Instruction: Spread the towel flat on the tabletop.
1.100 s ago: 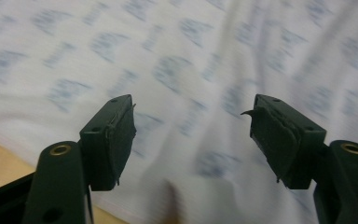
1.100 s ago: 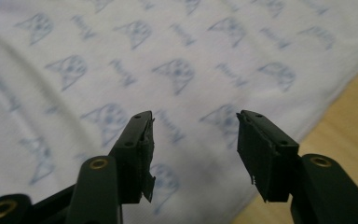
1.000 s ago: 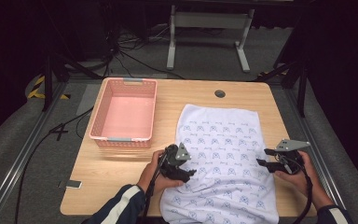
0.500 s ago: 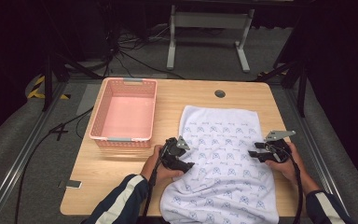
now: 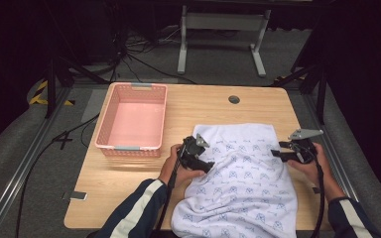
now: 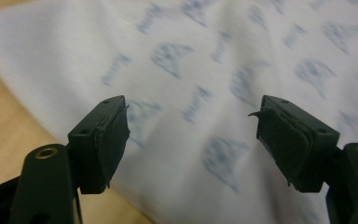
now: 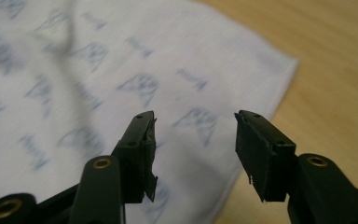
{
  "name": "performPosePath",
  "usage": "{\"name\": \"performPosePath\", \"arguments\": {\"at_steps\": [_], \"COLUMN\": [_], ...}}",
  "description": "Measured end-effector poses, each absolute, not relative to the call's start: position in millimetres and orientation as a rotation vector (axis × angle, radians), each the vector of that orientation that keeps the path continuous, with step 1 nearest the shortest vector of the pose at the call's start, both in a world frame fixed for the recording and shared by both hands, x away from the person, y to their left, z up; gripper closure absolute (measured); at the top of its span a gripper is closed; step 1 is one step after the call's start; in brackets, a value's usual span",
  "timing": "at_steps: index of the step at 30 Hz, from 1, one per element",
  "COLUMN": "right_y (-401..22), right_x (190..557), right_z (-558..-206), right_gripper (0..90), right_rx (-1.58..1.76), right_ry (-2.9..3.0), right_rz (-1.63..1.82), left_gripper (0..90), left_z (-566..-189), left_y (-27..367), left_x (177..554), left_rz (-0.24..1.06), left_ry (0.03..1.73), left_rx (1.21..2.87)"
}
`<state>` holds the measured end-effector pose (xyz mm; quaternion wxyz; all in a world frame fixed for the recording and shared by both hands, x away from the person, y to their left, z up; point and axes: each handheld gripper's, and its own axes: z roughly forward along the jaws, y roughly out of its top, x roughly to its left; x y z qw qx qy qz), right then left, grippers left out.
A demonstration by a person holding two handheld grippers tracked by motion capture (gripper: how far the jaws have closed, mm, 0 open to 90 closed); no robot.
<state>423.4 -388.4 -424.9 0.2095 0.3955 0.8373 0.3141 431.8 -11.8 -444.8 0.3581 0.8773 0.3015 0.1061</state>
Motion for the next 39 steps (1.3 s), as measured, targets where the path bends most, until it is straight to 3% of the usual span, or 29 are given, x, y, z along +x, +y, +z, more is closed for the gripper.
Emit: {"name": "performPosePath", "arguments": {"at_steps": [1,7,13,22,29,37,39], "right_y": [-390,-392,-394,-400,-399,-400,-399], "right_x": [431,475,483,477,485,505,508], "right_z": [-424,-436,-448,-443,-434,-439,-442], "right_gripper": [47.9,45.0,44.3,45.7,48.5,43.7,42.6], "right_rx": [1.114,1.261,1.298,1.258,1.256,1.351,1.348], "right_ry": [2.298,2.22,2.224,2.25,2.168,2.127,2.12], "right_rz": [0.873,0.844,0.766,0.707,0.793,0.84,0.809], "left_gripper": [25.4,26.7,24.7,23.3,25.8,26.5,32.0], "left_z": [-445,-455,-466,-467,-463,-467,-465], "left_y": [-12,-7,8,-1,-2,-8,-10], "left_x": [439,470,483,488,515,535,537], "left_rz": [0.331,0.344,0.36,0.378,0.407,0.401,0.388], "left_ry": [0.807,0.986,1.104,1.051,1.083,1.105,1.093], "left_rx": [2.231,2.17,2.144,2.164,2.12,2.129,2.137]}}
